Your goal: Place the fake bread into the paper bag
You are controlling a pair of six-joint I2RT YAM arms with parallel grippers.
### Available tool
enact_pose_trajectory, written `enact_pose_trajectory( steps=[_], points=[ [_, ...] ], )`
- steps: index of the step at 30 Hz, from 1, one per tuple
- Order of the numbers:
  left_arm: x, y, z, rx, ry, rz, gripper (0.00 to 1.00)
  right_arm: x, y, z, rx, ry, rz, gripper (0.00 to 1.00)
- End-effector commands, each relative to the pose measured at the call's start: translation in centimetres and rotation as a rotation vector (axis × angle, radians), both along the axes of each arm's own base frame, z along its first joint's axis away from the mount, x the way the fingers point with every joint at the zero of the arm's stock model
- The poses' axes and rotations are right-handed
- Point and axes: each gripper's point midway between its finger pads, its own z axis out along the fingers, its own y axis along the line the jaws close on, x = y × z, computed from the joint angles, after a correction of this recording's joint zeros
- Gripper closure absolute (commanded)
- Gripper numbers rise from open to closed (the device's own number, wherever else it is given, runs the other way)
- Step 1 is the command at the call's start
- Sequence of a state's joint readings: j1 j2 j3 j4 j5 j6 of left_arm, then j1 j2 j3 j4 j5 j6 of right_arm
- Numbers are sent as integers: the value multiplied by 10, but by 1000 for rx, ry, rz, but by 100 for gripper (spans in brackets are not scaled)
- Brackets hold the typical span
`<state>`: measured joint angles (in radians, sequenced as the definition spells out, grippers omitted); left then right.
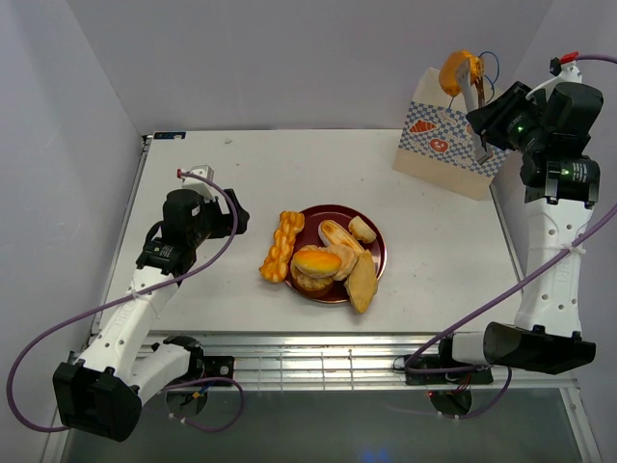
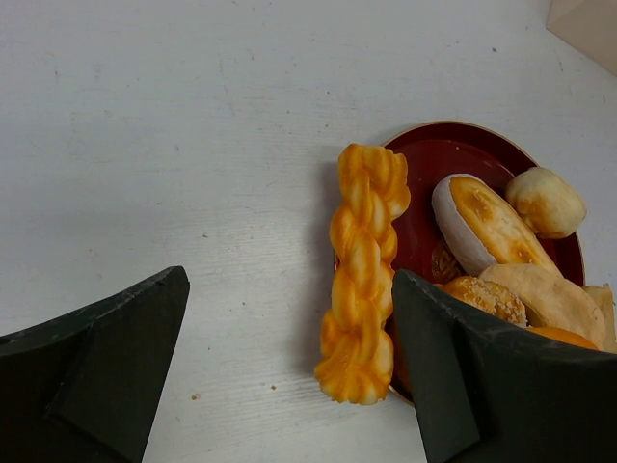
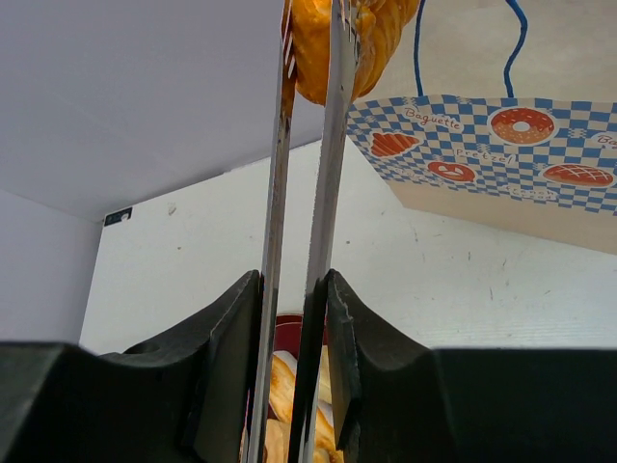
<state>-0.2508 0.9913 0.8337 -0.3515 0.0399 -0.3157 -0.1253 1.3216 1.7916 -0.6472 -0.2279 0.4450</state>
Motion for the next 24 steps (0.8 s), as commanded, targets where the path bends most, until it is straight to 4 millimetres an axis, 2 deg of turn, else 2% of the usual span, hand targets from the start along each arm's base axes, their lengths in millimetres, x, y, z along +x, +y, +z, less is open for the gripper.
enact_pose_trajectory(
  steps=[1, 8, 12, 16, 24],
  points=[
    [1, -6, 23, -25, -50, -24, 3, 6, -1, 32, -8, -125, 25, 77],
    [1, -5, 26, -26, -60, -23, 3, 17, 2, 13, 22, -84, 68, 65],
    [0, -5, 26, -25, -61, -22, 3, 23, 2, 11, 35, -80, 72, 58],
    [0, -5, 27, -25, -65, -24, 3, 25, 1, 12, 40, -81, 69, 46],
    [0, -4, 28, -25, -68, -21, 3, 32, -6, 5, 43, -62, 47, 42]
  ],
)
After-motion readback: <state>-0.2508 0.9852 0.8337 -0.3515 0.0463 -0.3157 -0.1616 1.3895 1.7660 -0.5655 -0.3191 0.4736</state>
